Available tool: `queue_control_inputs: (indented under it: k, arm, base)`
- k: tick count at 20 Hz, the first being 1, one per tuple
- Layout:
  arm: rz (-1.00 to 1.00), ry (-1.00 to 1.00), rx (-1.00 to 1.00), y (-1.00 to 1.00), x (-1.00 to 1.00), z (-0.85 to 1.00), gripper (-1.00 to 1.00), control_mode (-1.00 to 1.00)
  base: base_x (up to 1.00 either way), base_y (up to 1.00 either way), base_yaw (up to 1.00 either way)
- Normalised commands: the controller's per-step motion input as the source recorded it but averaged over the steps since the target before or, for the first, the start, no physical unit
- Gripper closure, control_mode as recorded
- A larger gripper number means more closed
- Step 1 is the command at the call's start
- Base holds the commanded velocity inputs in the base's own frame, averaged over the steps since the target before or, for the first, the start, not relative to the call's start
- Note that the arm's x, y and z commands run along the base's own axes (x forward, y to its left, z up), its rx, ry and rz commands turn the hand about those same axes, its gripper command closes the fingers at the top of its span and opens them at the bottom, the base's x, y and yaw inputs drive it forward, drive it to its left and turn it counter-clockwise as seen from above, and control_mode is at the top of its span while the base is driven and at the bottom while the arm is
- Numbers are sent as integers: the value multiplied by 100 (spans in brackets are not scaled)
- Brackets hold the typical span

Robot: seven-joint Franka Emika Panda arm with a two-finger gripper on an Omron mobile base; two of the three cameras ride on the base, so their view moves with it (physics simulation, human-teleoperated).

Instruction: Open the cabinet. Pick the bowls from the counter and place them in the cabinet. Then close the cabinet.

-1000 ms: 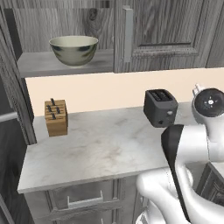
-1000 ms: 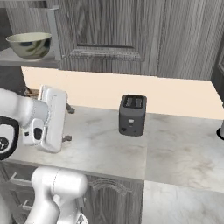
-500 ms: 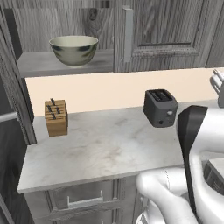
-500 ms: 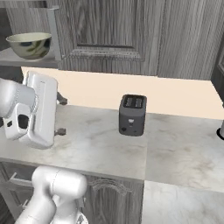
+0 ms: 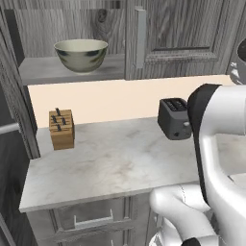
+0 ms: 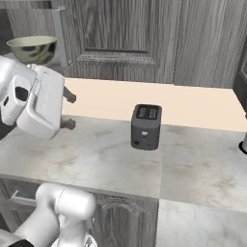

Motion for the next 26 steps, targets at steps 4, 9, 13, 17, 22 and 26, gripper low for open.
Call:
queue_control_inputs:
  k: [4, 9, 13, 17, 22, 26]
  arm:
    - [27, -9, -40, -22, -57, -14, -100, -100]
    - [21, -16, -20, 5, -54, -20, -100, -100]
    - [18, -29, -3, 85, -34, -41, -100, -100]
    - [16, -18, -6, 85, -10, 6, -100, -100]
    - [16, -11, -14, 68, -21, 21, -100, -100]
    - [16, -8, -9, 32, -49, 34, -100, -100]
  base:
    - [0, 0, 0]
    - [0, 0, 0]
    - [0, 0, 0]
    - [0, 0, 0]
    - [0, 0, 0]
    - [0, 0, 0]
